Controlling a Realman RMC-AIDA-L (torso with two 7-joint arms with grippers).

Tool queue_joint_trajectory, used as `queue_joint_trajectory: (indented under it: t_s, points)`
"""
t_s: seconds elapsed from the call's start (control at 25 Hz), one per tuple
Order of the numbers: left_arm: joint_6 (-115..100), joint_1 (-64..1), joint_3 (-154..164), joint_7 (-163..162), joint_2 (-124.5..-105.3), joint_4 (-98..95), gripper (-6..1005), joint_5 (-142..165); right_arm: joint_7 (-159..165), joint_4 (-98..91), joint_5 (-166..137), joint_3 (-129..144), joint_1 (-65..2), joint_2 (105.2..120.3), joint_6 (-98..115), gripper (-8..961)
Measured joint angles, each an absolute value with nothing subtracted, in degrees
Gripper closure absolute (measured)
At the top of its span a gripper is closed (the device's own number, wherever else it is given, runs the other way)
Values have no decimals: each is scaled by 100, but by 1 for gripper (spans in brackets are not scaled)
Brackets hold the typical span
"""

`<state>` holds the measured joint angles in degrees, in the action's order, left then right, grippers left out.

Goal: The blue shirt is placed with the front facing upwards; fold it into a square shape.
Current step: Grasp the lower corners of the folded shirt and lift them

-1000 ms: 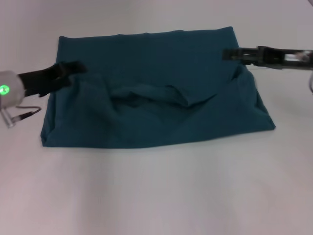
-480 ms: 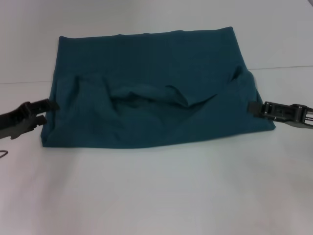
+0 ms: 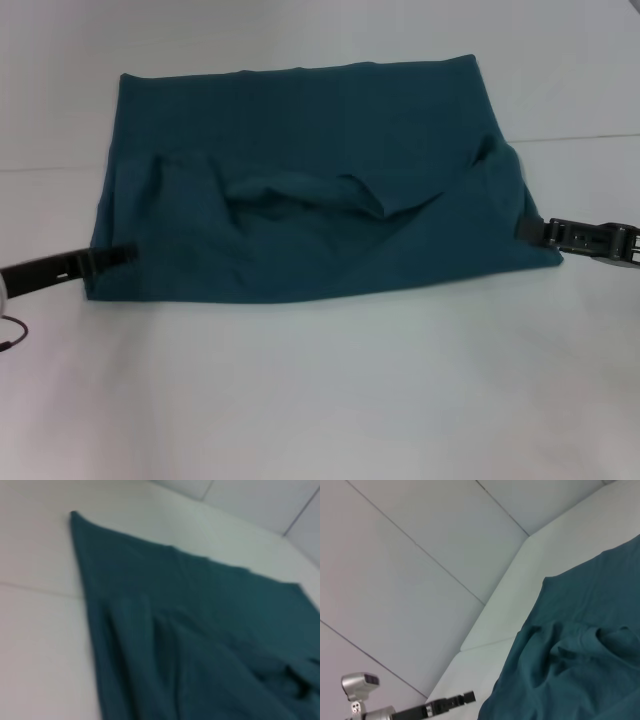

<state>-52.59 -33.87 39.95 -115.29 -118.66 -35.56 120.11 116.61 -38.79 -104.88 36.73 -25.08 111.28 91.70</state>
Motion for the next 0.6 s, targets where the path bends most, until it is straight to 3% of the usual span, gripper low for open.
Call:
queue_joint_trajectory:
  t_s: [0.6]
  points:
    - [-4814, -3584, 4038, -11698, -11870, -3161, 341, 12323, 11705, -3857, -10485, 3541, -2476, 11117, 9181, 37]
